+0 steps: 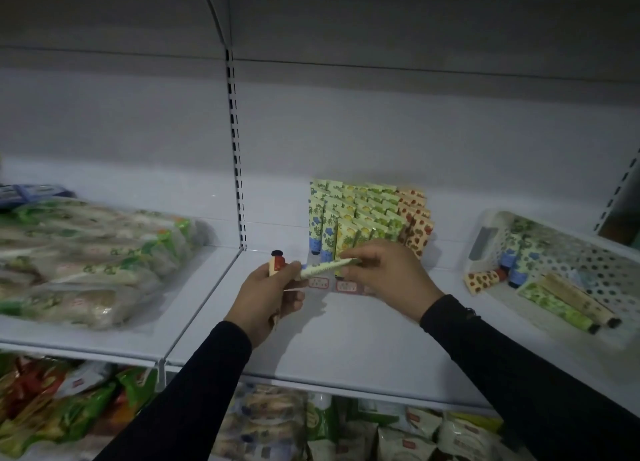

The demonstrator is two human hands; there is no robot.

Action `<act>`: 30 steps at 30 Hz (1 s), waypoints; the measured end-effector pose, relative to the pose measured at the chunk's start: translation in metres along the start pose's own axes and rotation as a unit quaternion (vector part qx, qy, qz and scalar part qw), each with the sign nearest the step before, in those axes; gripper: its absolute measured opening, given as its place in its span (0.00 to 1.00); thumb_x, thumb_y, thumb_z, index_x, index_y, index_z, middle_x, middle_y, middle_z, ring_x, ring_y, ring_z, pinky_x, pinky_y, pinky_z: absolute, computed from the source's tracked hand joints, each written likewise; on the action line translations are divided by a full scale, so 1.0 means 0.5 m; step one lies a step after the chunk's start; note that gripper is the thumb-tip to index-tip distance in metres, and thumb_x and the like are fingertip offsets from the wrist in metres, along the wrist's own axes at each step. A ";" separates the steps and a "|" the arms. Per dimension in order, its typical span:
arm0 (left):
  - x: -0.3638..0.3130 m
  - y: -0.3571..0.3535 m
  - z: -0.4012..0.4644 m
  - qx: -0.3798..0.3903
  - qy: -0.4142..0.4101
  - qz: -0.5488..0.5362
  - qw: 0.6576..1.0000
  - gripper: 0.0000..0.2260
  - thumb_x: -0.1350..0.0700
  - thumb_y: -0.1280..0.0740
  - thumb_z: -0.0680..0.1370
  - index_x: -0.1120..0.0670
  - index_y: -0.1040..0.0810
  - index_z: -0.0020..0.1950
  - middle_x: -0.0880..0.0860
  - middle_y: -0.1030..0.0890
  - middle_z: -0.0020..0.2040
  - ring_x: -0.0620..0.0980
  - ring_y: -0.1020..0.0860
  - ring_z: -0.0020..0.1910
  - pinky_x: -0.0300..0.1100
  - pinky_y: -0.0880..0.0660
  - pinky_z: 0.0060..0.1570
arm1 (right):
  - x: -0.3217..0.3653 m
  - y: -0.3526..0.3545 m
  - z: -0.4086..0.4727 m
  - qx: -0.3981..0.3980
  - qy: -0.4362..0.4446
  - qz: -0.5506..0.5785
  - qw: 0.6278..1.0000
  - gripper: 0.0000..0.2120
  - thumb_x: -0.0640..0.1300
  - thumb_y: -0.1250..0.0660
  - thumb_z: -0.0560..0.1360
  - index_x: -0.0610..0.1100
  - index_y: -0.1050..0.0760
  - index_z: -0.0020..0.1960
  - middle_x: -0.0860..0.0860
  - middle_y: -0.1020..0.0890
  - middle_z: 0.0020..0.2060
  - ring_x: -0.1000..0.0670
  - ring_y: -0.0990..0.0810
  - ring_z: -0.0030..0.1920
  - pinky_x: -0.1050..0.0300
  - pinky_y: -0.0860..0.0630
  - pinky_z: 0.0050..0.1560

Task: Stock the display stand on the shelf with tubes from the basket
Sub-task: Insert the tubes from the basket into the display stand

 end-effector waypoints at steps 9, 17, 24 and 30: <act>-0.002 -0.010 -0.004 0.054 0.002 -0.135 0.989 0.06 0.72 0.34 0.76 0.62 0.26 0.47 0.61 0.16 0.41 0.56 0.15 0.42 0.40 0.19 0.38 | -0.040 0.000 -0.015 0.023 -0.135 0.168 0.976 0.10 0.47 0.28 0.74 0.44 0.22 0.53 0.51 0.18 0.48 0.58 0.18 0.46 0.69 0.26 0.36; 0.007 -0.007 0.005 0.067 -0.042 -0.021 0.997 0.07 0.67 0.31 0.76 0.62 0.25 0.52 0.61 0.16 0.44 0.54 0.16 0.40 0.40 0.20 0.39 | -0.019 0.018 -0.013 -0.023 -0.147 0.302 0.942 0.01 0.37 0.31 0.75 0.40 0.21 0.47 0.41 0.17 0.50 0.49 0.16 0.43 0.63 0.18 0.43; 0.014 0.055 0.028 -0.045 -0.082 0.076 0.993 0.03 0.61 0.35 0.80 0.60 0.25 0.50 0.60 0.22 0.37 0.54 0.26 0.26 0.41 0.29 0.24 | 0.065 0.049 0.065 -0.095 0.006 -0.017 0.995 0.08 0.50 0.29 0.74 0.46 0.17 0.46 0.59 0.18 0.38 0.63 0.21 0.39 0.74 0.28 0.41; 0.023 0.072 0.045 -0.035 -0.084 0.093 0.991 0.04 0.59 0.37 0.80 0.59 0.25 0.51 0.56 0.22 0.31 0.53 0.29 0.23 0.40 0.37 0.24 | 0.106 0.025 0.152 -0.120 0.047 -0.126 0.984 0.13 0.50 0.29 0.74 0.41 0.18 0.38 0.50 0.16 0.36 0.52 0.18 0.38 0.62 0.24 0.42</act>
Point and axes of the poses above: each hand's wrist, its own z-axis towards the middle knuckle, its own y-axis out of the back of the hand, x = y × z, the point moved 5 cm from there along z, towards the middle knuckle
